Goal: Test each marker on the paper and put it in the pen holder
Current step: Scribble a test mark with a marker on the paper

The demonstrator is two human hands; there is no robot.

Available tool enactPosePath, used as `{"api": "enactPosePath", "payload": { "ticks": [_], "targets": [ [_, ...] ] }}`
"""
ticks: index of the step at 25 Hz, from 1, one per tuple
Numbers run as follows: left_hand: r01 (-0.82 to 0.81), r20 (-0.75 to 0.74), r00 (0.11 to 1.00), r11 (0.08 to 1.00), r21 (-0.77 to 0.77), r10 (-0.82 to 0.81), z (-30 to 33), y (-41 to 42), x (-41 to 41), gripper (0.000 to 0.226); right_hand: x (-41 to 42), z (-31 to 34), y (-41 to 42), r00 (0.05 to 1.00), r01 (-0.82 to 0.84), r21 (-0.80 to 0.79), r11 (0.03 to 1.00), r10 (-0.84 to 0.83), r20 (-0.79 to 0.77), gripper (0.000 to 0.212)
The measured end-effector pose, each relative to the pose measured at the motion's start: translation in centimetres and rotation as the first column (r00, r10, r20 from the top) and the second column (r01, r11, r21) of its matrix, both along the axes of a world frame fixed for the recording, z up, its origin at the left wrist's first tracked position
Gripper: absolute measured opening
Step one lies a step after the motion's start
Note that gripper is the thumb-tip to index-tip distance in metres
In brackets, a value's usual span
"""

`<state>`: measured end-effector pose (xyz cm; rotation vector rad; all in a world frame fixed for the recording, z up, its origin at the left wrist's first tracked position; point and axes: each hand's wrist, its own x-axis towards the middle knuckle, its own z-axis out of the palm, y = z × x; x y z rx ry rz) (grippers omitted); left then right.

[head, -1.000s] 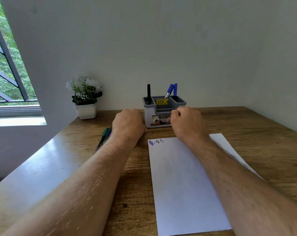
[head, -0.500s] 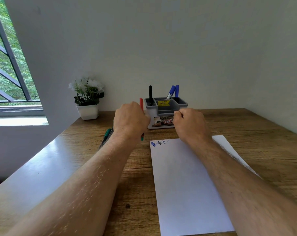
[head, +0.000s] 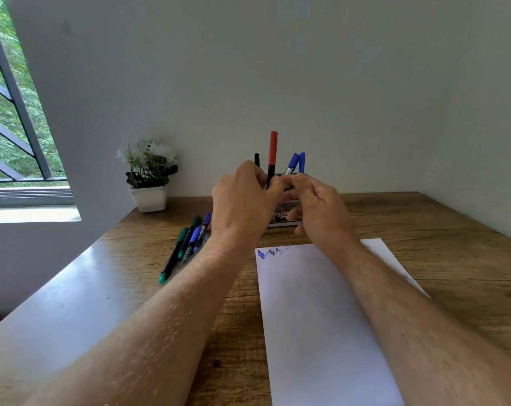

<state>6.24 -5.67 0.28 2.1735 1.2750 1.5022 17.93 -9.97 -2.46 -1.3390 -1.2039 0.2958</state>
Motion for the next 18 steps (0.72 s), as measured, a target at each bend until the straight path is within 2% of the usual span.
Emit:
{"api": "enactPosePath", "payload": {
  "ticks": [3, 6, 12, 15, 18],
  "targets": [
    [0.038, -0.035, 0.999, 0.999, 0.004, -0.038, -0.35, -0.23, 0.48, 0.022, -0.08, 0.5, -0.18, 0.954, -0.152, 0.002, 0.988, 0.147, -0.262, 0.036],
    [0.08, -0.026, 0.996, 0.997, 0.018, -0.08, -0.58, -0.19, 0.64, 0.024, -0.17, 0.74, -0.31, 0.891, -0.238, 0.008, 0.971, 0.222, -0.396, 0.031],
    [0.216, -0.028, 0.976, 0.976, 0.021, -0.215, -0.51, -0.48, 0.5, 0.016, 0.21, 0.84, 0.01, 0.872, -0.169, 0.071, 0.983, 0.183, -0.454, 0.021],
    [0.351, 0.074, 0.934, 0.936, -0.018, -0.349, -0.77, -0.13, 0.6, 0.022, 0.32, 0.95, -0.17, 0.847, -0.165, 0.109, 0.98, 0.197, -0.494, 0.022],
    [0.426, 0.228, 0.888, 0.902, -0.076, -0.4, -0.66, -0.04, 0.82, 0.037, 0.2, 0.96, -0.73, 0.868, -0.176, 0.094, 0.98, 0.199, -0.454, 0.02]
  ]
}}
